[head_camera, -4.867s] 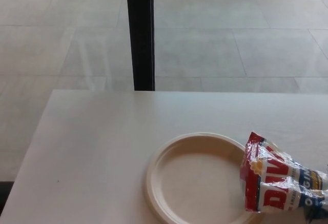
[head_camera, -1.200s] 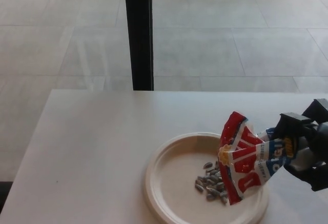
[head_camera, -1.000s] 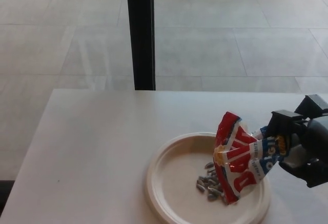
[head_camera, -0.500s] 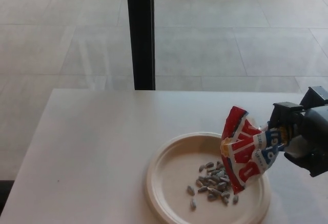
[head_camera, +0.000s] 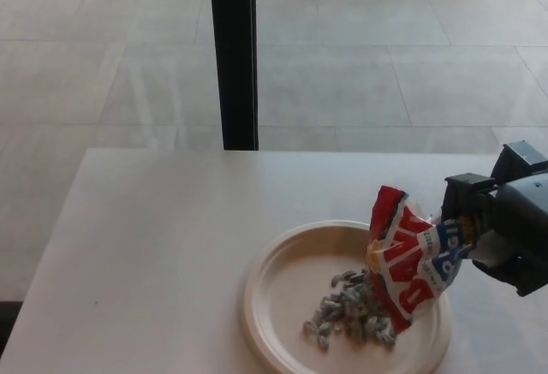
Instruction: The robot uses its right hand to pick up a bag of sunflower seeds kept in the middle of the desk and tilts it over a plate kept next to it to pour out a few seeds and then puts the bag of seeds back on the desk
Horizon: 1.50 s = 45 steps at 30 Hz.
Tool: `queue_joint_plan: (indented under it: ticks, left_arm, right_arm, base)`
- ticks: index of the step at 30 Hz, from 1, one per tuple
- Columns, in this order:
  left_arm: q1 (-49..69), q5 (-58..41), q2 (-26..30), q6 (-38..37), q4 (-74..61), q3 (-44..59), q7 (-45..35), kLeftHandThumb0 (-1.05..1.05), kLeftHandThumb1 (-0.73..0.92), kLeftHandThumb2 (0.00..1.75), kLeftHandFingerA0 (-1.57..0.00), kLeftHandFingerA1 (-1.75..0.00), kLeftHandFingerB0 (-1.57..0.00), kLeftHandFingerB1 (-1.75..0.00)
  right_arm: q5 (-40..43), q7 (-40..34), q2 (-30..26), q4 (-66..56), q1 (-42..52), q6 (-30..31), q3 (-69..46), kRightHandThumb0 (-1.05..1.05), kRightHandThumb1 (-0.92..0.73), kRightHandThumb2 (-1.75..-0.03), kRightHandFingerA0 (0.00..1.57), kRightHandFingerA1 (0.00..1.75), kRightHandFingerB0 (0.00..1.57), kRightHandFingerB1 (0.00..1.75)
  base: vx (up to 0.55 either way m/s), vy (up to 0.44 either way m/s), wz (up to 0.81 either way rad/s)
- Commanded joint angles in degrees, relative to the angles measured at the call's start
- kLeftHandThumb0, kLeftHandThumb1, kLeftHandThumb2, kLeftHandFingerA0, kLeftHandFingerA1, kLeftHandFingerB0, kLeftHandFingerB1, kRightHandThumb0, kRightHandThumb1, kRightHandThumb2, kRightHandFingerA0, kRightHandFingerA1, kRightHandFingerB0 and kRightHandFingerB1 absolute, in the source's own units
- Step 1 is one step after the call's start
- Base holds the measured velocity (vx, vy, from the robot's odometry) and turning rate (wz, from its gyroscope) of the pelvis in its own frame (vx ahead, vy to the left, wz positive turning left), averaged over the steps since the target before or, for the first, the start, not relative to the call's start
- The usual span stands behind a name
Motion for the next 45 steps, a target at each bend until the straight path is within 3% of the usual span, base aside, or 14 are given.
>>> queue_joint_plan:
  ticks: [1,3,5,6,8,10,11,17,23,24,27,31,38,45]
  left_arm:
    - [0.33,0.74,1.16,-0.62,-0.32,-0.56,0.59,-0.84,0.92,1.00,-0.29,-0.68,-0.19,-0.57]
    - [0.33,0.79,1.17,-0.91,-0.14,-0.71,0.43,-0.87,0.85,1.31,-0.33,-0.70,-0.19,-0.60]
    - [0.28,0.48,1.10,-0.33,-0.22,-0.58,0.56,-0.83,0.92,0.96,-0.25,-0.65,-0.17,-0.55]
    - [0.01,0.34,1.09,-0.26,0.19,-0.49,0.53,-0.84,0.85,1.29,-0.31,-0.69,-0.18,-0.59]
    - [-0.20,0.06,1.19,0.07,0.53,-0.31,0.00,-0.84,0.92,0.98,-0.27,-0.67,-0.17,-0.56]
    - [-0.45,-0.08,1.18,0.30,0.91,-0.15,0.13,-0.81,0.83,1.27,-0.32,-0.69,-0.18,-0.59]
    - [-0.45,-0.30,1.14,0.57,0.85,0.02,-0.05,-0.82,0.92,0.98,-0.26,-0.66,-0.17,-0.56]
    - [0.20,-0.09,0.94,0.51,-0.52,0.04,0.19,-0.83,0.92,0.96,-0.26,-0.67,-0.16,-0.56]
    - [1.30,0.73,0.56,-1.28,0.04,-0.56,0.13,-0.86,0.85,1.30,-0.32,-0.70,-0.18,-0.59]
    - [0.96,0.25,0.46,-0.90,0.70,-0.13,0.46,-0.91,0.92,0.93,-0.29,-0.70,-0.19,-0.57]
    - [1.51,0.14,0.43,-1.18,0.92,-0.11,0.08,-0.90,0.92,0.93,-0.24,-0.67,-0.17,-0.56]
    - [1.84,0.47,0.22,-1.85,1.12,-0.30,0.90,-0.84,0.82,1.28,-0.35,-0.71,-0.23,-0.61]
    - [1.51,0.28,0.23,-2.36,2.82,-0.27,0.83,-0.85,0.82,1.28,-0.36,-0.71,-0.23,-0.61]
    - [1.82,-0.72,-0.25,-2.38,2.71,0.48,0.16,-0.84,0.92,1.03,-0.24,-0.67,-0.14,-0.56]
  right_arm:
    - [-3.06,-0.32,-2.08,-0.98,-1.17,-1.96,1.03,-0.20,-0.51,-1.00,0.87,1.75,0.71,1.48]
    - [-4.49,-0.81,-2.93,-0.37,-1.60,-2.60,1.58,-0.19,-0.49,-1.00,0.89,1.75,0.74,1.44]
    - [-4.53,-0.67,-2.96,-0.20,-1.69,-2.18,1.62,-0.21,-0.50,-1.00,0.91,1.75,0.75,1.43]
    - [-4.62,-0.43,-2.85,0.04,-1.78,-1.61,1.62,-0.20,-0.51,-1.00,0.90,1.75,0.73,1.47]
    - [-4.11,-0.22,-2.62,0.35,-1.78,-1.22,1.33,-0.21,-0.52,-0.99,0.89,1.75,0.74,1.40]
    - [-3.64,-0.03,-2.32,0.82,-1.71,-0.77,1.07,-0.21,-0.53,-1.00,0.88,1.75,0.73,1.43]
    - [-3.31,0.67,-2.15,0.83,-1.58,-0.04,0.91,-0.20,-0.53,-1.00,0.86,1.75,0.71,1.47]
    - [0.98,0.32,0.90,1.49,0.51,2.54,-1.42,-0.16,-0.50,-1.01,0.87,1.75,0.72,1.54]
    - [3.84,-3.18,7.79,1.79,6.75,5.90,-5.58,-0.16,-0.52,-1.13,0.89,1.75,0.77,1.58]
    - [4.92,-2.99,9.43,1.57,8.32,6.98,-6.32,-0.18,-0.54,-1.15,0.91,1.75,0.78,1.54]
    - [6.71,-3.72,12.62,1.82,10.82,7.77,-7.93,-0.18,-0.50,-1.21,0.92,1.75,0.80,1.58]
    - [11.43,-3.95,17.57,1.90,15.05,10.30,-11.75,-0.18,-0.50,-1.25,0.92,1.75,0.78,1.61]
    - [14.24,-4.91,19.70,5.63,17.23,7.71,-14.35,-0.18,-0.44,-1.32,0.89,1.75,0.76,1.63]
    - [13.63,-9.74,18.09,11.38,19.17,1.05,-12.94,-0.20,-0.69,-0.93,0.82,1.66,0.69,1.27]
  base:
    - [0.00,0.000,0.00]
    - [0.00,0.000,0.00]
    - [0.00,0.000,0.00]
    - [0.00,0.000,0.00]
    - [0.00,0.000,0.00]
    - [0.00,0.000,0.00]
    - [0.00,0.000,0.00]
    - [0.00,0.000,0.00]
    - [0.00,0.000,0.00]
    - [0.00,0.000,0.00]
    - [0.00,0.000,0.00]
    - [0.00,0.000,0.00]
    - [0.00,0.000,0.00]
    - [0.00,0.000,0.00]
